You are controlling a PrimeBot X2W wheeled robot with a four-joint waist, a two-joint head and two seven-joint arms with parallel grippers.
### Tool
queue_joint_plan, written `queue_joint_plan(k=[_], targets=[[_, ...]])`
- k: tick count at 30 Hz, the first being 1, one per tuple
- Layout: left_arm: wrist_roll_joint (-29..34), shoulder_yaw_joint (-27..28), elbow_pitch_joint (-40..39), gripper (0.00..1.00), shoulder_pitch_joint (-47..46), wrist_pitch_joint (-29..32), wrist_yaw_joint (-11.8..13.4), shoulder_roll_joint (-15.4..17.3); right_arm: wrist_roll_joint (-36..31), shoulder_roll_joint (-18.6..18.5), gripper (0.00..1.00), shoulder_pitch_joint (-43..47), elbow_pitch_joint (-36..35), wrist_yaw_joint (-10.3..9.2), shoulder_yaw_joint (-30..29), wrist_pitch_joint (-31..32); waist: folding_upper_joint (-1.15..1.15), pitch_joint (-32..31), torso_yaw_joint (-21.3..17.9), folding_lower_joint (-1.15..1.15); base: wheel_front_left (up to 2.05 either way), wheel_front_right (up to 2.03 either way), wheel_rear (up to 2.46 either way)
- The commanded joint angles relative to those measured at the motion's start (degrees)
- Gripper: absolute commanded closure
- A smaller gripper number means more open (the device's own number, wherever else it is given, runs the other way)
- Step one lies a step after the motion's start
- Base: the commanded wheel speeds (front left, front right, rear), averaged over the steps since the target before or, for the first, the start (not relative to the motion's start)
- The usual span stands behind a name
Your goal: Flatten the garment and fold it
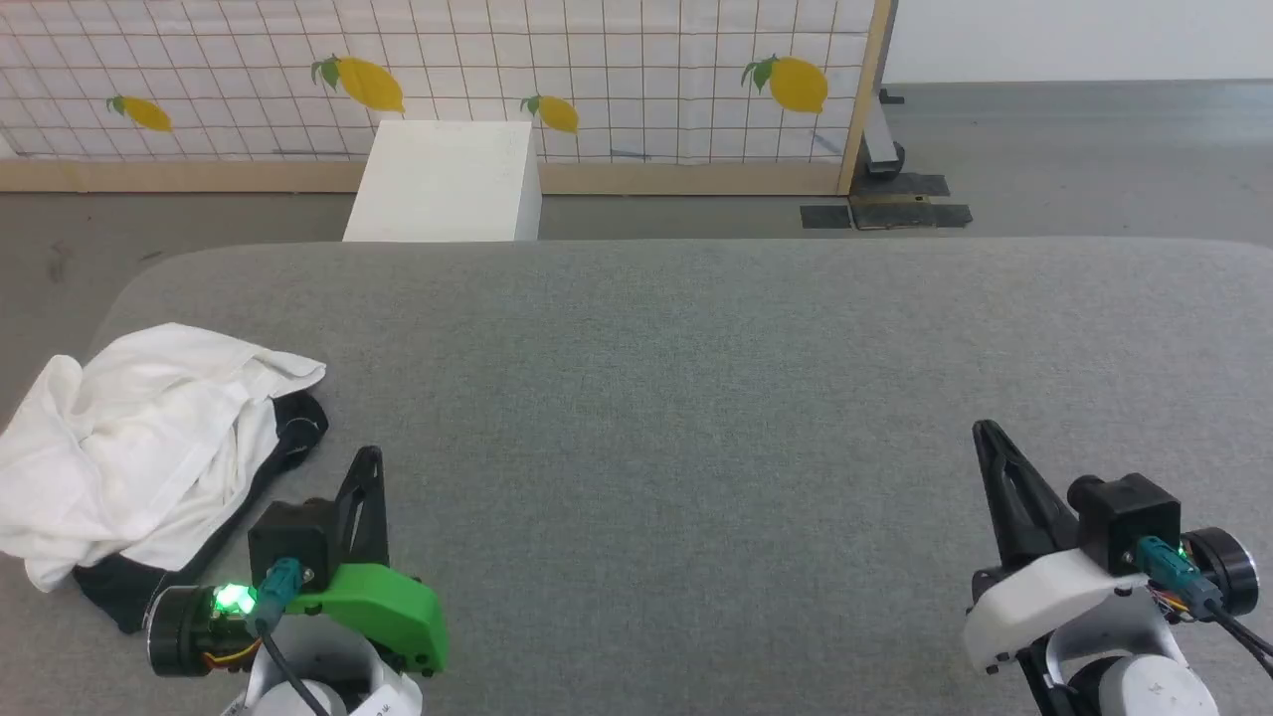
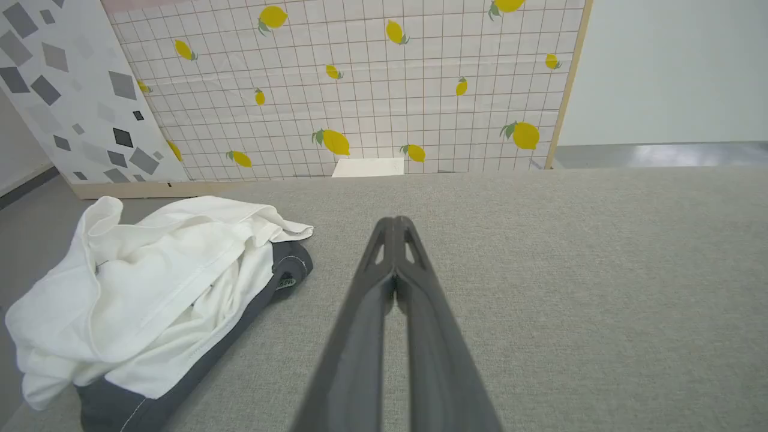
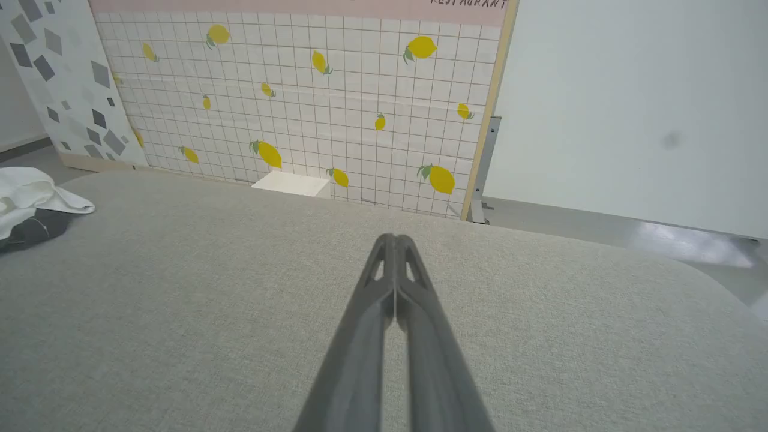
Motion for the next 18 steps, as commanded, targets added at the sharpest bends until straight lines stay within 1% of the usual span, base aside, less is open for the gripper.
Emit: queue_joint_plan(k=[1,18], targets=[[0.7,0.2,-0.1,1.0,0.8,0.1,0.4,-0.2,-0.4,0.2,1.0,0.9,-0.3,-0.1,0.1,0.0,0.45,0.0,0.0,0.0,0.0,0.0,0.0],[0.7,0.2,-0.1,1.0,0.8,0.1,0.4,-0.2,-0.4,0.2,1.0,0.9,-0.3,-0.1,0.1,0.0,0.45,0.0,0.0,0.0,0.0,0.0,0.0]])
